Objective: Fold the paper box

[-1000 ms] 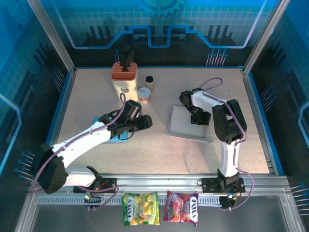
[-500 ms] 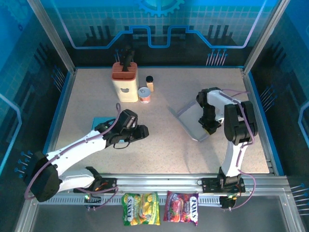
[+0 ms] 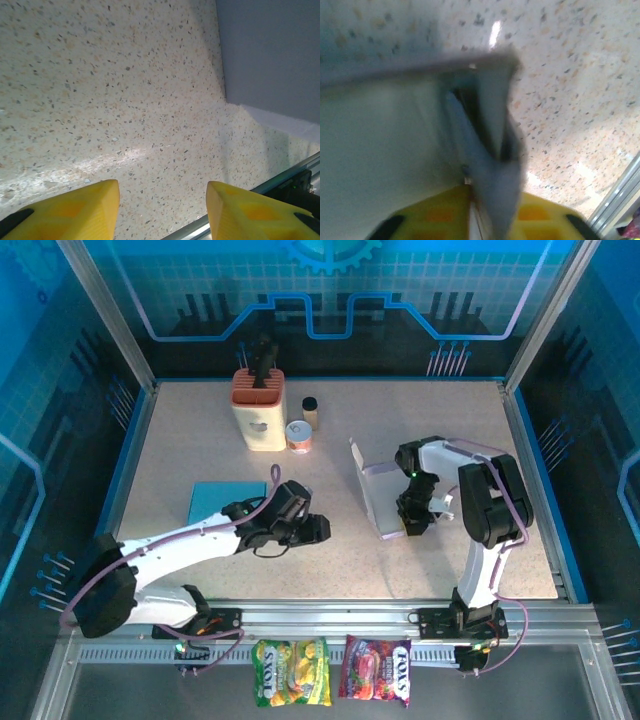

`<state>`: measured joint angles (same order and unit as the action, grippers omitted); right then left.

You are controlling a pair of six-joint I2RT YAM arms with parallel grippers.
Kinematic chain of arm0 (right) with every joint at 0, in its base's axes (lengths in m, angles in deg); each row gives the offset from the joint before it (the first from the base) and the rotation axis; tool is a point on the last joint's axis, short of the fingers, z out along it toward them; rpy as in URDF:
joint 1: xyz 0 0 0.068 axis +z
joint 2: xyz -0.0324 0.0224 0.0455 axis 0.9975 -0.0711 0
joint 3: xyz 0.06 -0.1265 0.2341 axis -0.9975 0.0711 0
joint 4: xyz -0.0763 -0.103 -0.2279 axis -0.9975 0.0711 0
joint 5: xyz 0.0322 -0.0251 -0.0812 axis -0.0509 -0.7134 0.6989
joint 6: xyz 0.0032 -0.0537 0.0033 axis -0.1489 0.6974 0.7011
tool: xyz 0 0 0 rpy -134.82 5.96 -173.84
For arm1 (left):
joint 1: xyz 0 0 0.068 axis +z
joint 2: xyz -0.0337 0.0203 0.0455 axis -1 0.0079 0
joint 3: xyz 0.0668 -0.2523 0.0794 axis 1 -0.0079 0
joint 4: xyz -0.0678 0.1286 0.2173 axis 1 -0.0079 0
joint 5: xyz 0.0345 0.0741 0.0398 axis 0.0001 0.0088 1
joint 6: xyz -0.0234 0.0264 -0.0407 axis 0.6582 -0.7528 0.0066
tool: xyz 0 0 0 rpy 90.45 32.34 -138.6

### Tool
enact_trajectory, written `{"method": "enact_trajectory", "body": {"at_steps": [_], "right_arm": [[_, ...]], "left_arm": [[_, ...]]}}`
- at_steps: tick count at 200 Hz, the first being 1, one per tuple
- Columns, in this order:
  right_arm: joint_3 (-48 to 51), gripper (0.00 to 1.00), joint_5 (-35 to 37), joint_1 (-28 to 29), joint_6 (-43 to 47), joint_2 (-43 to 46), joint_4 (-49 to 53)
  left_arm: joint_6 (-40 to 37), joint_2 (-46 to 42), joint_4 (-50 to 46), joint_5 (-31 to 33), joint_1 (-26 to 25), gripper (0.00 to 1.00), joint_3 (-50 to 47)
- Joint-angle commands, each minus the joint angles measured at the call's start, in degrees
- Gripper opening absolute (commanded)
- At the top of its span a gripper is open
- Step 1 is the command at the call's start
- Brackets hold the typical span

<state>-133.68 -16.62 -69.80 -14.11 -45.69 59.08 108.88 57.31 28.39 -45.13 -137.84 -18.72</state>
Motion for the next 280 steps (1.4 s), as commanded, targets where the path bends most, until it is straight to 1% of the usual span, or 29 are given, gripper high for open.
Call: {"method": "enact_trajectory", "body": {"at_steps": [1,27,50,78,90,98,107,114,115,131,149,169,182,215,244,262,272,280], "right_arm": [[1.69,0.39,-0.71,1.54,-4.11,3.09,-2.74],[2.14,0.60,1.47,1.70,-2.86,7.58,-3.14],[0.40,0.69,5.22,1.63,1.21,12.36,-1.85],[-3.84,0.70,11.57,1.71,12.37,18.16,1.28],[-5.52,0.68,14.90,2.21,21.22,21.85,-0.05],[-6.45,0.65,16.06,2.82,29.18,23.95,-2.53],[-7.17,0.64,15.26,3.61,39.00,26.55,-5.46],[-7.41,0.63,13.13,4.30,45.56,28.59,-7.69],[-7.48,0.62,12.25,4.52,47.55,29.20,-8.40],[-7.86,0.62,7.07,7.15,57.45,33.10,-11.35],[-10.16,0.63,2.21,10.37,63.47,34.17,-9.65],[-13.93,0.66,1.20,14.01,66.69,31.57,-5.35],[-16.48,0.67,2.34,15.54,67.58,28.27,-3.02],[-21.24,0.62,3.15,16.36,67.70,21.48,-1.10],[-22.87,0.54,3.01,16.75,66.25,17.54,-2.67],[-23.65,0.43,3.58,17.22,64.45,15.39,-3.47],[-24.03,0.34,4.96,17.49,62.82,14.63,-3.44],[-24.19,0.25,5.77,17.47,60.96,14.24,-3.49]], "left_arm": [[0.94,1.93,1.80,-0.99,-0.79,0.49,2.39],[-0.01,3.79,1.77,-0.66,-0.98,0.49,4.27],[-0.85,4.04,0.87,0.54,-0.98,0.49,6.09],[-2.47,1.95,-0.13,2.94,-0.95,0.50,7.52],[-3.52,-0.55,0.20,4.52,-0.93,0.50,7.40],[-4.21,-2.95,0.84,5.68,-0.93,0.50,6.93],[-5.28,-6.23,2.13,7.06,-0.93,0.51,6.11],[-6.28,-8.84,3.42,7.72,-0.96,0.51,5.04],[-6.41,-9.26,3.51,7.86,-0.99,0.51,4.92],[-9.73,-14.31,5.52,8.51,-0.93,0.52,3.55],[-13.26,-18.20,5.63,7.82,-0.84,0.53,3.09],[-15.20,-22.27,5.29,7.16,-0.84,0.53,2.39],[-15.51,-24.33,4.99,7.20,-0.84,0.53,1.88],[-14.84,-25.96,2.09,7.51,-0.89,0.52,1.95],[-13.58,-26.10,0.98,7.20,-0.88,0.52,1.82],[-13.41,-26.10,0.39,7.24,-0.90,0.51,1.88],[-13.32,-26.10,-0.20,7.31,-0.84,0.51,2.03],[-13.34,-26.13,-0.62,7.20,-0.88,0.51,2.09]]}}
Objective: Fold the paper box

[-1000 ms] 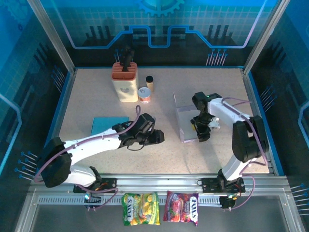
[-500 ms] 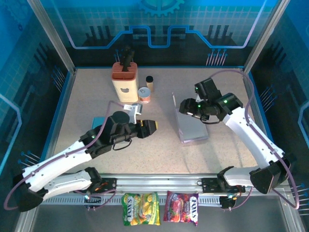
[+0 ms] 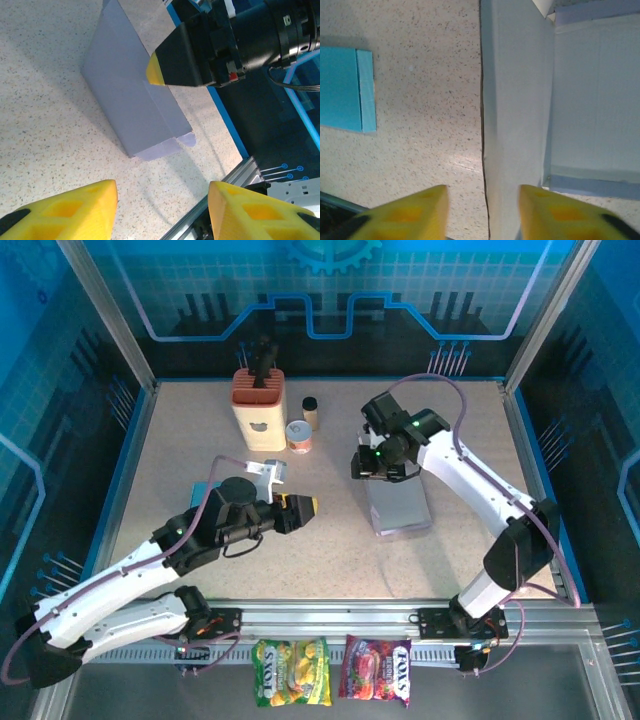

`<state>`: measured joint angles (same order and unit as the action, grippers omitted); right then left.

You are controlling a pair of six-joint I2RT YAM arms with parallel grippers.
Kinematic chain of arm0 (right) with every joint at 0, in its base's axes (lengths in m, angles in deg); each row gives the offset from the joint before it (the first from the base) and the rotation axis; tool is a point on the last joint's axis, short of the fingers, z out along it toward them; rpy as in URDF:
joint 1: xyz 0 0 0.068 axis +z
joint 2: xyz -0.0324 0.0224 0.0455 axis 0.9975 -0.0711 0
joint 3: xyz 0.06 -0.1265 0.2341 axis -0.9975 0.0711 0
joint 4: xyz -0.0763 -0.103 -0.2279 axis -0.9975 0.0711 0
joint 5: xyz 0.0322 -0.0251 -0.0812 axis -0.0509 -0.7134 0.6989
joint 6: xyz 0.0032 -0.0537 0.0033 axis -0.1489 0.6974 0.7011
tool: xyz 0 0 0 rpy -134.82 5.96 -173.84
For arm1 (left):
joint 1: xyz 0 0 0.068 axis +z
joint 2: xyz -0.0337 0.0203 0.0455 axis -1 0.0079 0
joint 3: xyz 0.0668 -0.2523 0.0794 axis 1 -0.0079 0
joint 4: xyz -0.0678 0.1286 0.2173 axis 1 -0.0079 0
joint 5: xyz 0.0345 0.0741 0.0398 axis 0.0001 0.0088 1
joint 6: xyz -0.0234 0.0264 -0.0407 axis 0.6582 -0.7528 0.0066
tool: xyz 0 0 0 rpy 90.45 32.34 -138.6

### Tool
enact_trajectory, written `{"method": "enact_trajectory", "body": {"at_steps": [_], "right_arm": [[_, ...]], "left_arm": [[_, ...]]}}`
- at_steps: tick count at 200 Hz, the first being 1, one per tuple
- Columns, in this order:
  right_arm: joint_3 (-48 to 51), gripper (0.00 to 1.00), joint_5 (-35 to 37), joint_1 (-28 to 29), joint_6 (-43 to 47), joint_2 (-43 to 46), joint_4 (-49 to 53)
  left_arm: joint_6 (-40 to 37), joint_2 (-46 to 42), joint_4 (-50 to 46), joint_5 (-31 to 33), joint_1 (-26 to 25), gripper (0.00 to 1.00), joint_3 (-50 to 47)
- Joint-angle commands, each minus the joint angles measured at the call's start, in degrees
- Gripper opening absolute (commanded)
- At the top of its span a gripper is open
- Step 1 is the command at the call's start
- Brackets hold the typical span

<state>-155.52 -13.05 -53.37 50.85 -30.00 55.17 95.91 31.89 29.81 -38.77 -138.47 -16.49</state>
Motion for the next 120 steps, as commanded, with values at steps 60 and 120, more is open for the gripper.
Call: {"method": "enact_trajectory", "body": {"at_steps": [60,120], "right_arm": [[-0.02,0.00,15.64,2.37,-28.31,3.67,-3.74],[-5.35,0.00,29.53,4.80,-69.13,1.86,6.63]], "left_arm": [[0.15,-2.73,-5.84,-0.67,-0.20,0.50,-0.15],[1.64,-7.05,-10.15,-4.76,-0.20,0.49,-1.98]]}}
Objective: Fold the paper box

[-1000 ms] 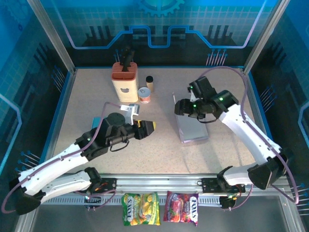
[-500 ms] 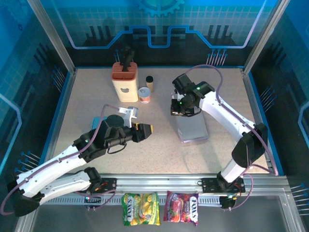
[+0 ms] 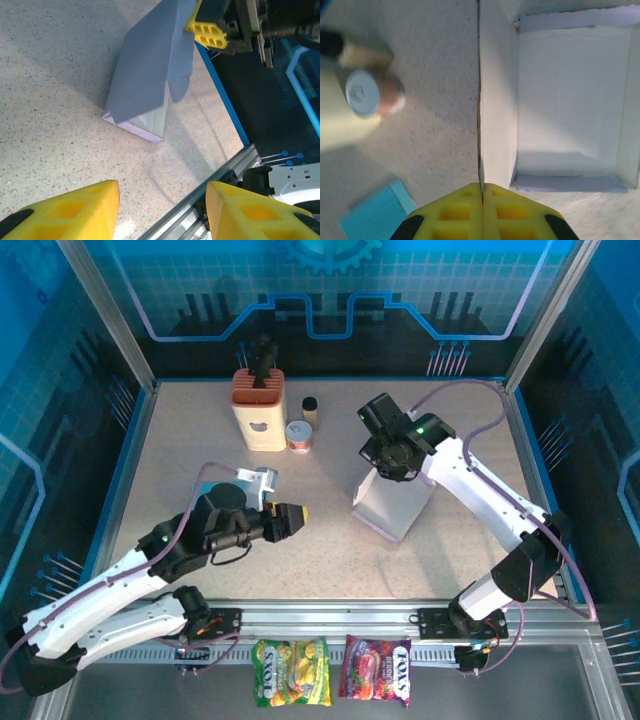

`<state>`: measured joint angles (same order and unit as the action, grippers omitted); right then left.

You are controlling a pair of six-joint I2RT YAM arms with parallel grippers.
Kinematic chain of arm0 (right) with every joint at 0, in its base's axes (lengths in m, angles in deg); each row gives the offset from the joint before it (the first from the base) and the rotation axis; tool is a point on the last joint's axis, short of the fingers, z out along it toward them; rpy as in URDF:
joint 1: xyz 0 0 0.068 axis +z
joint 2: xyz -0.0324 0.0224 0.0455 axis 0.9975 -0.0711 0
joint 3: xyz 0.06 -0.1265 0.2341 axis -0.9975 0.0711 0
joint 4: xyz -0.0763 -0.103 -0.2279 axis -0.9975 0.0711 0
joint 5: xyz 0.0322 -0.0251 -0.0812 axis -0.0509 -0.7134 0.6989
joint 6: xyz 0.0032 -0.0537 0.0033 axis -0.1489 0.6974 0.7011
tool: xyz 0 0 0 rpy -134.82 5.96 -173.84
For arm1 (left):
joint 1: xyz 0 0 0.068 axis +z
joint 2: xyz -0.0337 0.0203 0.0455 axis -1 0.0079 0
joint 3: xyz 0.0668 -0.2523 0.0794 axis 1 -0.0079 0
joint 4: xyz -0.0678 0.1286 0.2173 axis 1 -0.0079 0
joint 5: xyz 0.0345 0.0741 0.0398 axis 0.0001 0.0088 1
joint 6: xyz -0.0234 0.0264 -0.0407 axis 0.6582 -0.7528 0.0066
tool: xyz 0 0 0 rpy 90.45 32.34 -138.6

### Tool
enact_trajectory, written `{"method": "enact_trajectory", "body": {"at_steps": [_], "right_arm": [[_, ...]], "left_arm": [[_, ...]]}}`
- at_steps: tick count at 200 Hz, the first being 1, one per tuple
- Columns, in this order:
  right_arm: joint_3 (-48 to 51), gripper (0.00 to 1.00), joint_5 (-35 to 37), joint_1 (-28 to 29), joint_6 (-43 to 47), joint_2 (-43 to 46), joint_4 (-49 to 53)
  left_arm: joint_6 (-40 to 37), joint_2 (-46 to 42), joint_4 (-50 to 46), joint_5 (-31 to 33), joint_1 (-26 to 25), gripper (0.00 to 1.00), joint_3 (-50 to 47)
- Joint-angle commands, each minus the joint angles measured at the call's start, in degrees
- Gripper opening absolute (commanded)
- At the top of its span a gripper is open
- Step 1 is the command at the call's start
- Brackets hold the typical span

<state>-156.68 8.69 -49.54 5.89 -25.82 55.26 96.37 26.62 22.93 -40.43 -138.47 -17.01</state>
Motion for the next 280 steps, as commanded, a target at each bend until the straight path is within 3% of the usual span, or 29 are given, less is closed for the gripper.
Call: {"method": "enact_trajectory", "body": {"at_steps": [1,44,73,115,137,155,180,207,232,263,280], "right_arm": [[-4.46,0.00,7.89,0.97,-24.84,-2.53,6.89],[-20.50,0.00,10.57,1.43,-44.85,-13.45,20.75],[-23.32,0.00,9.68,1.68,-56.54,-17.32,23.23],[-27.44,0.00,9.53,1.55,-60.08,-22.40,22.28],[-30.20,0.21,7.75,0.91,-56.07,-24.92,21.39],[-28.95,0.40,5.52,-0.29,-48.85,-24.41,17.05],[-27.50,0.56,6.78,-3.16,-29.40,-20.61,11.31],[-25.30,0.57,6.96,-7.17,1.33,-13.95,4.53],[-12.95,0.57,2.43,-10.10,27.80,-3.37,-7.07],[7.52,0.57,-10.89,-16.13,46.26,10.09,-20.67],[14.17,0.57,-18.25,-20.68,53.12,13.28,-22.90]], "left_arm": [[1.24,-1.81,-3.29,-3.20,-0.20,0.49,-1.47],[2.34,-2.53,-3.89,-8.92,-0.30,0.48,-2.66],[2.40,-2.44,-3.71,-12.83,-0.29,0.48,-3.07],[1.64,-1.86,-6.13,-15.01,-0.25,0.48,-2.49],[1.43,0.19,-6.43,-13.93,-0.21,0.48,-2.14],[1.28,3.10,-5.56,-11.05,-0.21,0.48,-1.98],[2.37,8.66,-5.19,-5.18,-0.23,0.49,-0.26],[3.86,15.59,-5.60,1.59,-0.13,0.52,4.03],[4.02,24.21,-5.22,4.61,1.02,0.53,10.28],[4.98,34.30,-2.68,-1.29,7.95,0.54,16.09],[1.49,38.27,-2.35,-3.55,11.02,0.54,19.76]]}}
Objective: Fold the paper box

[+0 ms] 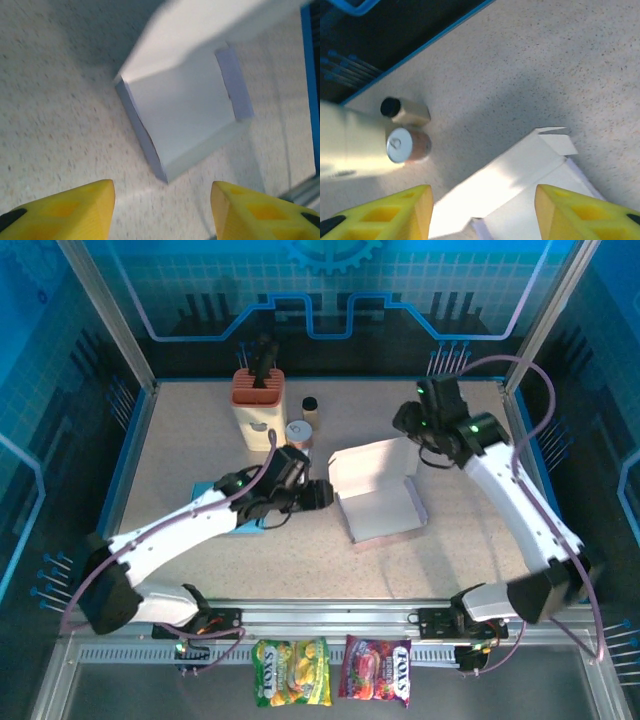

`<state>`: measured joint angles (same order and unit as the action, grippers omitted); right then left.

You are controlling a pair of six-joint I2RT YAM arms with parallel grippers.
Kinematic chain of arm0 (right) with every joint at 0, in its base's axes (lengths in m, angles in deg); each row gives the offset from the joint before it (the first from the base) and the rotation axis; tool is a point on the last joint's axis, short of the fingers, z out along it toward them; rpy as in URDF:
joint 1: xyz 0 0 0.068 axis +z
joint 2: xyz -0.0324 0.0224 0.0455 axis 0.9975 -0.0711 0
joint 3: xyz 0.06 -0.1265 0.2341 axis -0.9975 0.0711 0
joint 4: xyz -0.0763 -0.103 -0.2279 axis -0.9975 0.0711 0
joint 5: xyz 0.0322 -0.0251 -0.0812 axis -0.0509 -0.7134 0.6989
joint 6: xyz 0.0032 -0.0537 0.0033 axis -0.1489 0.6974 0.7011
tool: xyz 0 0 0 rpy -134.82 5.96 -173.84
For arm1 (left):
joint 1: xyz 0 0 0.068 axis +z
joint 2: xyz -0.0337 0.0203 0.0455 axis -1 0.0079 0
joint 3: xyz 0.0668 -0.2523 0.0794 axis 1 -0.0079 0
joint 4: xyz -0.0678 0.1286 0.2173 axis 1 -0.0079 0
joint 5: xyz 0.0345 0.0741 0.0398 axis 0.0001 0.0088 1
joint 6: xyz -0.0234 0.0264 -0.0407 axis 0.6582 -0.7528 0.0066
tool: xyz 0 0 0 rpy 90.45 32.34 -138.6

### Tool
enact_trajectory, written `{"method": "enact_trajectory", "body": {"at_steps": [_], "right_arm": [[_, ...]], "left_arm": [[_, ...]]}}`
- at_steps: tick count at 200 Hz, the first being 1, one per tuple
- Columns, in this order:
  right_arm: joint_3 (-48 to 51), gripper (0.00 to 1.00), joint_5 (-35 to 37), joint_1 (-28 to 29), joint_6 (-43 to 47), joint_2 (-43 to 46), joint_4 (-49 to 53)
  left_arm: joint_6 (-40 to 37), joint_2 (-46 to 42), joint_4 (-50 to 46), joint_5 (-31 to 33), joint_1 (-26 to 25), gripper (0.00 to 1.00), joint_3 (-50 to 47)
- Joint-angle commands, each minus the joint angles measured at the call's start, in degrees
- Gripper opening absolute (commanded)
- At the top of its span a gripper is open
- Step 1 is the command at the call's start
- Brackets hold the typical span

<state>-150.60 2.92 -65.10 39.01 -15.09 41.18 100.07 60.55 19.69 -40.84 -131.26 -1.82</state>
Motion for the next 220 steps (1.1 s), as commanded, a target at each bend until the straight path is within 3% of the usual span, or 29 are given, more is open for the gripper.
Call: {"method": "enact_trajectory", "body": {"at_steps": [1,49,102,159,220], "right_arm": [[8.49,0.57,-12.80,-5.36,20.37,2.63,-8.83],[12.96,0.56,-28.40,-15.35,35.37,-2.72,-5.89],[12.14,0.48,-30.51,-19.10,43.36,-8.07,-4.09],[11.30,0.47,-31.40,-19.15,51.96,-12.58,-4.04],[8.85,0.47,-28.17,-19.14,54.37,-15.59,-6.27]], "left_arm": [[-2.43,4.55,0.84,-3.23,3.91,0.54,4.81],[-14.29,15.02,-3.18,-9.88,8.42,0.53,14.30],[-19.43,19.75,-4.47,-12.47,9.28,0.53,18.02],[-19.44,21.06,-3.69,-13.82,9.38,0.50,17.31],[-18.32,21.19,-3.69,-13.70,9.34,0.45,16.72]]}}
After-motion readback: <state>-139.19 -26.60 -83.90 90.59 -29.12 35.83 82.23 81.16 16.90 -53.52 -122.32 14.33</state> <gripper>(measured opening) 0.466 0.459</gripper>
